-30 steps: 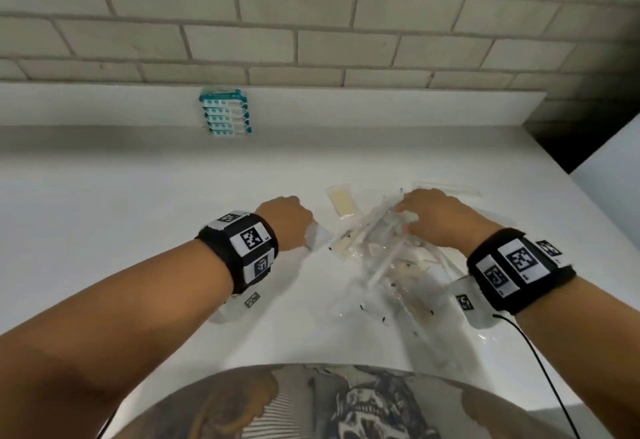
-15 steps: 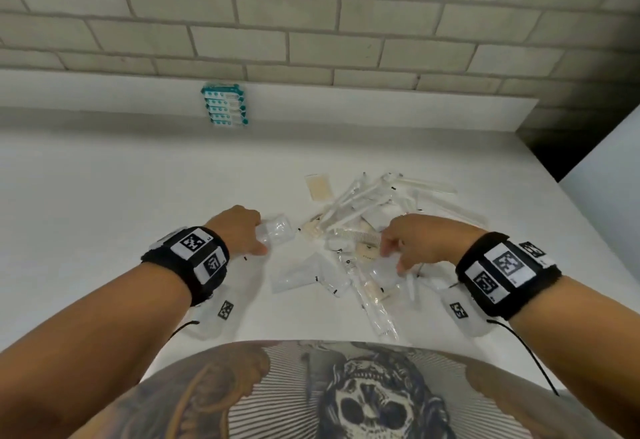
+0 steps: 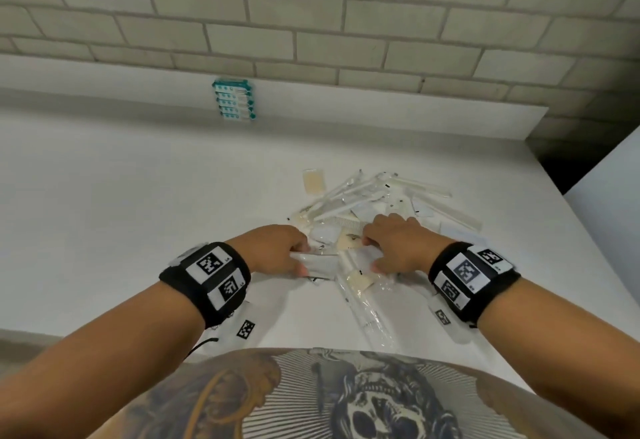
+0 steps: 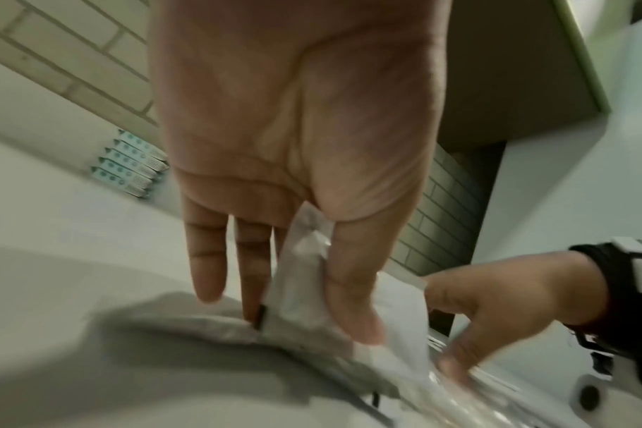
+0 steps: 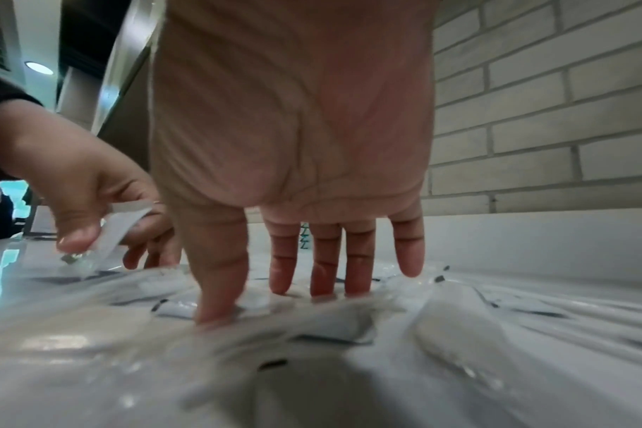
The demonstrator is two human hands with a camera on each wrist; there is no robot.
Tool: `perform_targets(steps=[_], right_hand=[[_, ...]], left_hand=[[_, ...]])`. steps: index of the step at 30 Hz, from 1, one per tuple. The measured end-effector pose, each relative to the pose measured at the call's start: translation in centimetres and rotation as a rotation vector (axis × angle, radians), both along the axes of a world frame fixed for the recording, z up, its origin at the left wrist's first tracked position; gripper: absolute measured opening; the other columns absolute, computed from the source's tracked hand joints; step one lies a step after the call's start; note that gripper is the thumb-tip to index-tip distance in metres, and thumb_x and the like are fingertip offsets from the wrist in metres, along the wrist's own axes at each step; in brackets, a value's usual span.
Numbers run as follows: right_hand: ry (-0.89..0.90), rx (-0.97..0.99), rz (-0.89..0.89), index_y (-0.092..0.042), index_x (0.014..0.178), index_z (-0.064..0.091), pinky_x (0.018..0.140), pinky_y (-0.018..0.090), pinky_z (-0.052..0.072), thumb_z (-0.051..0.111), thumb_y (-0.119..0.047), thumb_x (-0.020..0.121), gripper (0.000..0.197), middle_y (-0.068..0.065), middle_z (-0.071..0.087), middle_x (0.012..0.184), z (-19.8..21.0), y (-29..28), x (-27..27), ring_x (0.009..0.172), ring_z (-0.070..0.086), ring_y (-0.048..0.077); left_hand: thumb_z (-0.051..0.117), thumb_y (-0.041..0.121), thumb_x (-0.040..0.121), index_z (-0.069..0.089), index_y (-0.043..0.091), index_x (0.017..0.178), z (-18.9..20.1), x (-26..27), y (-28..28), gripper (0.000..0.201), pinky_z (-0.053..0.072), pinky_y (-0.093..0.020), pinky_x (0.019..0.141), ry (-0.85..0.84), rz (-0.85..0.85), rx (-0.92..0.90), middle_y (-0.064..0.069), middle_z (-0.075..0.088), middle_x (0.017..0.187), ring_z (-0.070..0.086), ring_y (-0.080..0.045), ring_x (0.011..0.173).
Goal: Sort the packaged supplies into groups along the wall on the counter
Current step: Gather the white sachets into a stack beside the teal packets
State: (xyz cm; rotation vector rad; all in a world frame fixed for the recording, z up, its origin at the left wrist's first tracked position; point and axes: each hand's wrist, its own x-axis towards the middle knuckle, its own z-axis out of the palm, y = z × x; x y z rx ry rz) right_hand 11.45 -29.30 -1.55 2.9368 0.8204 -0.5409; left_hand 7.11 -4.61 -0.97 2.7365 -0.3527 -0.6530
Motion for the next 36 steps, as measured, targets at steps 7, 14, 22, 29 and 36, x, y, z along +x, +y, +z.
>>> perform_targets(steps=[7,14,22,29,36], right_hand=[[-0.017,-0.068,-0.057,-0.029,0.124,0.046,0.1,0.042,0.034,0.075,-0.041,0.075,0.058,-0.001,0.052,0.122,0.0,-0.7,0.2,0.115,0.044,0.022],[-0.036,-0.106,0.063,-0.023,0.098,0.056,0.096,0.04,0.026,0.067,-0.031,0.084,0.019,0.0,0.055,0.099,1.1,-0.2,-0.3,0.105,0.044,0.021],[0.037,0.367,-0.386,-0.009,0.113,0.053,0.069,0.025,0.038,0.051,-0.026,0.095,0.025,0.003,0.058,0.102,3.6,-0.5,2.2,0.089,0.054,0.02],[0.075,0.225,-0.459,-0.016,0.122,0.055,0.089,0.037,0.052,0.071,-0.031,0.078,0.05,0.009,0.053,0.123,1.0,1.2,5.4,0.108,0.057,0.028],[0.344,0.319,-0.624,-0.005,0.143,0.03,0.09,0.036,0.05,0.078,-0.009,0.075,0.083,0.014,0.053,0.134,0.8,1.3,6.8,0.117,0.055,0.032]], left_hand=[[0.06,0.036,0.089,0.049,0.02,0.089,0.3,0.7,-1.6,0.018,0.034,-0.028,0.063,-0.132,0.12,-0.028,0.005,0.051,0.089,0.05,-0.017,0.083],[0.052,0.04,0.093,0.053,0.011,0.122,0.0,4.0,-5.8,0.041,0.043,-0.029,0.08,-0.099,0.206,0.024,-0.01,0.052,0.121,0.055,-0.026,0.107],[0.054,0.064,0.081,0.05,0.017,0.131,-1.8,4.7,-8.1,0.069,0.048,-0.037,0.091,-0.142,0.241,0.237,-0.012,0.04,0.125,0.049,-0.031,0.112],[0.075,0.053,0.07,0.033,0.012,0.135,-1.7,6.3,-7.4,0.088,0.051,-0.035,0.086,-0.029,0.342,0.071,-0.011,0.043,0.123,0.054,-0.027,0.108],[0.081,0.027,0.073,0.027,0.011,0.135,-1.6,7.9,-6.5,0.084,0.039,-0.021,0.053,0.06,0.511,-0.146,-0.003,0.052,0.1,0.056,-0.019,0.082]])
